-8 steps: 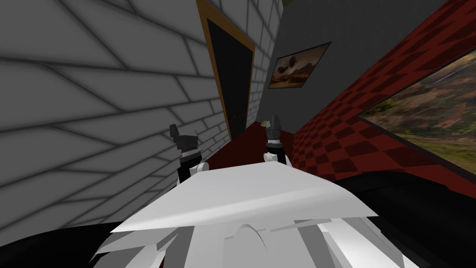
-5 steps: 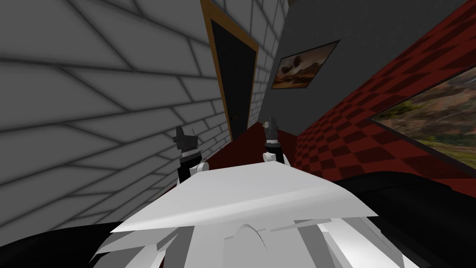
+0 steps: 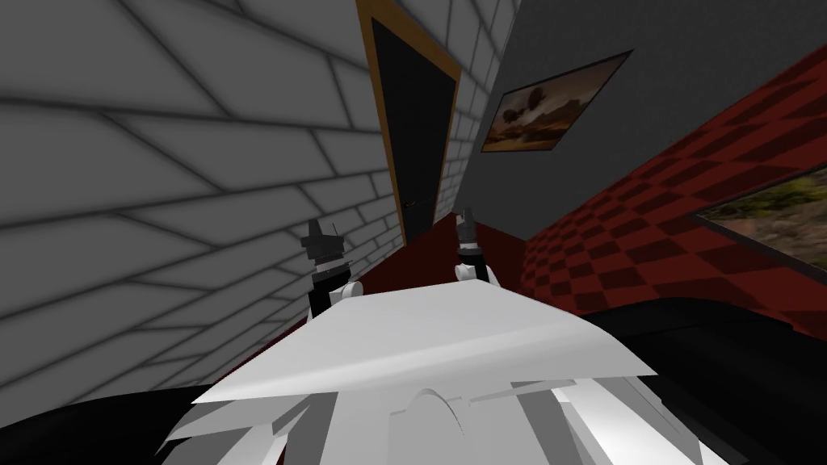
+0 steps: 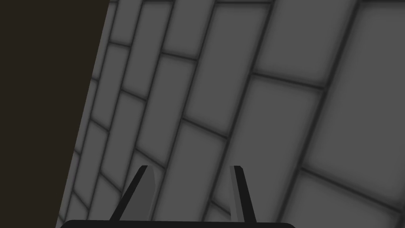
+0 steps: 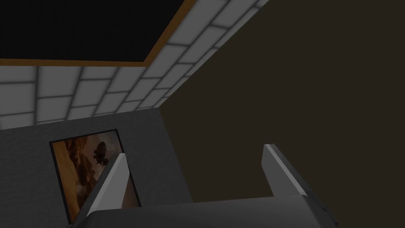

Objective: Pull the door open

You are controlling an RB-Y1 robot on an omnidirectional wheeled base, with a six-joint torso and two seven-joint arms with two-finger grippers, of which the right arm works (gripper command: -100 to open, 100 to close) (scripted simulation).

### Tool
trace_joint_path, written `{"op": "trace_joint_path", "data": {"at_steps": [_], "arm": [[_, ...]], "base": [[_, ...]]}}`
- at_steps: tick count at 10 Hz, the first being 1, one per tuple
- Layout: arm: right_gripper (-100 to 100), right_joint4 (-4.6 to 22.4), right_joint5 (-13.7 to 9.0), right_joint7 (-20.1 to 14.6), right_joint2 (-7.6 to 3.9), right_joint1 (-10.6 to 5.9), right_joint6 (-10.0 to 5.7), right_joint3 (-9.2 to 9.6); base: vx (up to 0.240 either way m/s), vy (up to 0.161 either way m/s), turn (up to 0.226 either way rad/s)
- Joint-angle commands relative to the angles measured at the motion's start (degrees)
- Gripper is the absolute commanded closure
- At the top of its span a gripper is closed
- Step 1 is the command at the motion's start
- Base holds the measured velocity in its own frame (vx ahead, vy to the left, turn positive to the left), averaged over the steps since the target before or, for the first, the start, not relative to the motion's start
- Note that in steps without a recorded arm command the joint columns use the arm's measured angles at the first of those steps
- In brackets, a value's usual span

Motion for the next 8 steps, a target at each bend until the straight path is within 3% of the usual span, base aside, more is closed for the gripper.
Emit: {"op": "trace_joint_path", "data": {"at_steps": [1, 8], "arm": [[-100, 2.0, -0.3, -0.3, -0.44, -0.84, -0.23, -0.14], [-100, 11.7, -1.7, -1.3, -2.22, -4.83, -1.39, -0.49]], "base": [[0.065, -0.041, 0.116], [0.085, -0.046, 0.126]]}}
